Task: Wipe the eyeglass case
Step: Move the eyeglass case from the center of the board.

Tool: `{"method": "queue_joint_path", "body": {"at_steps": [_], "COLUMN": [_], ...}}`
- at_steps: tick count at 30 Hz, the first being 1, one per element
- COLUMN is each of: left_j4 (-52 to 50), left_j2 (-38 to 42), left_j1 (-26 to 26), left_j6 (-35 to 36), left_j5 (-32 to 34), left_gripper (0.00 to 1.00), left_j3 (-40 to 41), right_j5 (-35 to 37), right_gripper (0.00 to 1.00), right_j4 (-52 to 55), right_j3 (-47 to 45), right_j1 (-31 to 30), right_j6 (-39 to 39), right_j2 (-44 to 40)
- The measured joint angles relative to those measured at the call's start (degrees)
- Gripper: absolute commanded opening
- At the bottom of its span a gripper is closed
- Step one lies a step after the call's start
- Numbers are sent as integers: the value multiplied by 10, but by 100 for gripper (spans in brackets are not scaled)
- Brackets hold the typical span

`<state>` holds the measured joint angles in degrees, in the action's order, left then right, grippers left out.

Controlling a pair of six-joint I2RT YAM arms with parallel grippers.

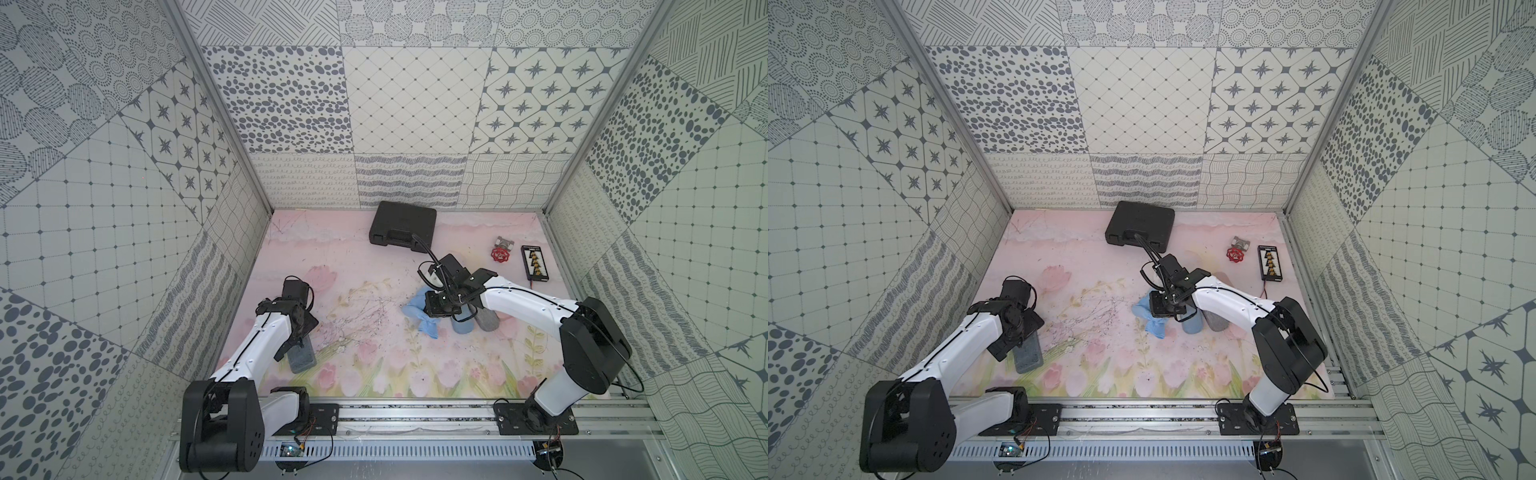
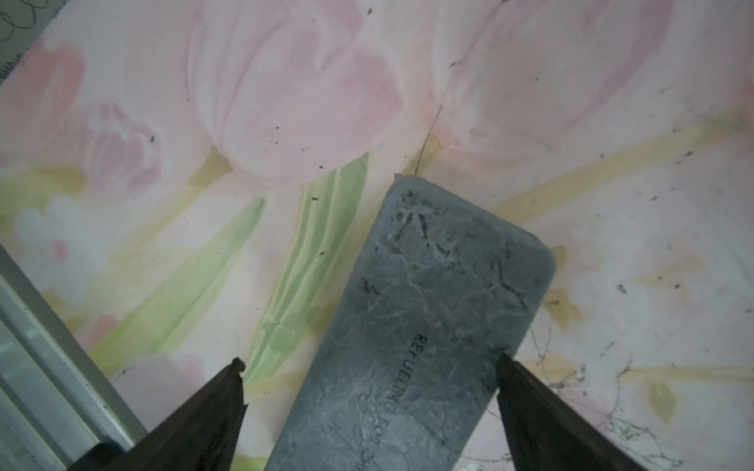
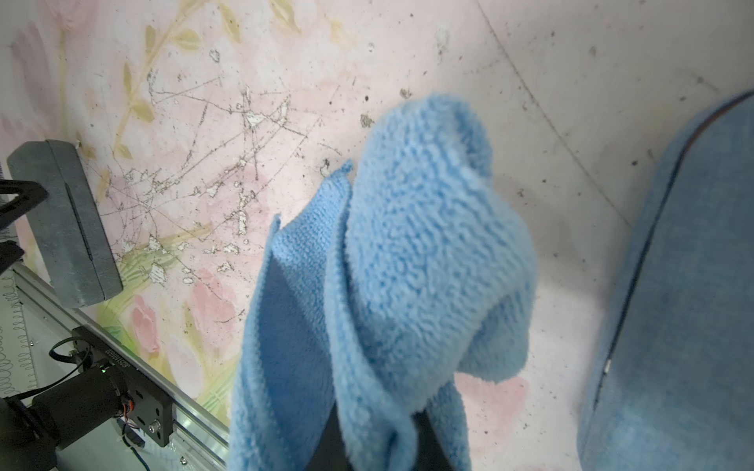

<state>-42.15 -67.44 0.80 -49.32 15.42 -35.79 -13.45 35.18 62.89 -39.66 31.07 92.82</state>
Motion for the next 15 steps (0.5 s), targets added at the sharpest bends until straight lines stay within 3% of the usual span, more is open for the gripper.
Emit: {"method": "queue_joint_path", "body": {"at_steps": [7, 12, 15], "left_j4": [45, 74, 82], "left_j2": [-53, -53, -44], "left_j1": [23, 26, 23], "left_j6": [10, 19, 22], "left_j5": [-54, -81, -91], "left_gripper": [97, 69, 60], "left_j3": [19, 27, 30], "right_j5": [0, 0, 0], "right_gripper": [0, 0, 0], "right_j4": [-3, -3, -3], "right_j3": [0, 0, 0], "right_j1": [0, 0, 0], "right_j6": [0, 0, 0], "right_j2": [-3, -3, -3]}}
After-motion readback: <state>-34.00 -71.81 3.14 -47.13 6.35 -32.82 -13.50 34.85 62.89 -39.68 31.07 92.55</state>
